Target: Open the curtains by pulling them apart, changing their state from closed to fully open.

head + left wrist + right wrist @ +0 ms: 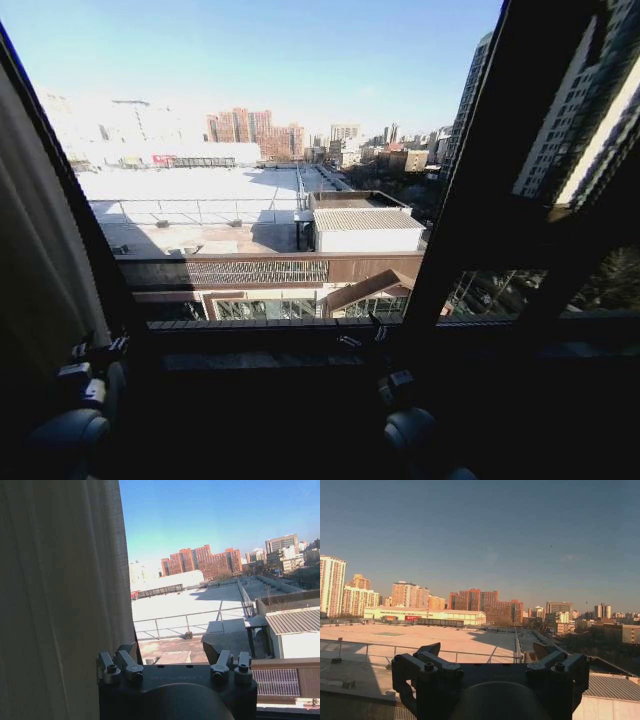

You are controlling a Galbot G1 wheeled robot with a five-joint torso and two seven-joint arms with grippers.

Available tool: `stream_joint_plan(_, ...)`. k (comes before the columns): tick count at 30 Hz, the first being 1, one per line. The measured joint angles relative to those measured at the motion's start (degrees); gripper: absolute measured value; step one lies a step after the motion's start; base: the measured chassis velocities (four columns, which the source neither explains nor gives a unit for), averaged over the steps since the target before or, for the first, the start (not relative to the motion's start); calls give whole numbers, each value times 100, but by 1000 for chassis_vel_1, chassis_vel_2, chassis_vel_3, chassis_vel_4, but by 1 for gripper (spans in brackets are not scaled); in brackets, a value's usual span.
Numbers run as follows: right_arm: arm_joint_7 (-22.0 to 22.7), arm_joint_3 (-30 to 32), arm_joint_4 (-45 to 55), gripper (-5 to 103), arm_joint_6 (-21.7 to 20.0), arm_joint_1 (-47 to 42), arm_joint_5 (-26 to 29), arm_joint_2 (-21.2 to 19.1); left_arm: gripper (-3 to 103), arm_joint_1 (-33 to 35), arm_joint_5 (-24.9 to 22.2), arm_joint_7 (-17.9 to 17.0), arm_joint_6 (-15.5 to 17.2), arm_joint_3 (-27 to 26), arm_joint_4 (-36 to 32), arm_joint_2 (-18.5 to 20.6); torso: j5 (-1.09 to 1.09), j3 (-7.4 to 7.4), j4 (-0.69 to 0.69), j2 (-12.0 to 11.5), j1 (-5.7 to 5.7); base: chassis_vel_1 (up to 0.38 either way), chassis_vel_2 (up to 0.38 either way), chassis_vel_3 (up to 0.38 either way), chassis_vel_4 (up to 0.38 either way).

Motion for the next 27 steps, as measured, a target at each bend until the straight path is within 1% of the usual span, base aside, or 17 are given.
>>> stream_joint_plan(1,34,23,70,100,-86,-16,89,-34,81,240,-145,186,-145,-75,-177,-78,1,0,-1,0,0,0,0,0,0)
stream_joint_plan(2,34,23,70,100,-86,-16,89,-34,81,240,-145,186,-145,-75,-177,-78,1,0,-1,0,0,0,0,0,0)
stream_joint_plan(3,61,46,119,100,-151,-22,158,-66,86,357,-234,286,-256,-98,-260,-131,0,0,0,0,0,0,0,0,0)
stream_joint_plan(4,95,76,159,100,-222,-22,210,-101,86,461,-319,384,-366,-107,-333,-182,0,0,0,0,0,0,0,0,0)
stream_joint_plan(6,180,157,237,100,-462,-19,306,-192,96,585,-520,572,-558,-102,-462,-265,1,0,-1,0,0,0,0,0,0)
stream_joint_plan(7,180,157,237,100,-462,-19,306,-192,96,585,-520,572,-558,-102,-462,-265,1,0,-1,0,0,0,0,0,0)
stream_joint_plan(8,220,192,271,100,-590,-13,364,-241,98,595,-614,638,-613,-81,-493,-300,0,0,-1,0,0,0,0,0,0)
stream_joint_plan(10,325,251,321,100,-880,17,516,-340,100,530,-730,766,-694,-41,-502,-378,0,1,-1,0,0,0,0,0,0)
stream_joint_plan(11,357,263,339,100,-972,36,579,-366,100,479,-750,849,-702,-32,-495,-419,0,1,-2,0,0,0,0,0,0)
stream_joint_plan(12,357,263,339,100,-972,36,579,-366,100,479,-750,849,-702,-32,-495,-419,0,1,-2,0,0,0,0,0,0)
stream_joint_plan(14,379,281,378,100,-1115,73,649,-389,100,322,-718,1024,-650,-18,-469,-571,-1,1,-1,0,0,0,0,0,0)
stream_joint_plan(15,379,281,378,100,-1115,73,649,-389,100,322,-718,1024,-650,-18,-469,-571,-1,1,-1,0,0,0,0,0,0)
stream_joint_plan(18,385,282,446,100,-1276,142,714,-381,100,185,-619,1116,-470,-18,-576,-804,-1,1,-2,0,0,0,0,0,0)
stream_joint_plan(20,399,282,458,100,-1315,174,773,-357,100,191,-569,1158,-426,-18,-650,-867,-1,1,-1,0,0,0,0,0,0)
stream_joint_plan(23,522,307,481,100,-1438,262,913,-249,100,284,-294,1367,-275,-21,-853,-996,0,1,-1,0,0,-9,-9,17,11)
stream_joint_plan(25,530,335,481,100,-1456,272,908,-214,100,316,-234,1428,-259,-20,-885,-1015,-1,1,0,0,0,-71,-28,72,75)
stream_joint_plan(27,574,425,457,100,-1469,267,786,-119,100,349,-179,1528,-251,-16,-935,-1058,-2,1,1,0,1,-76,-99,88,103)
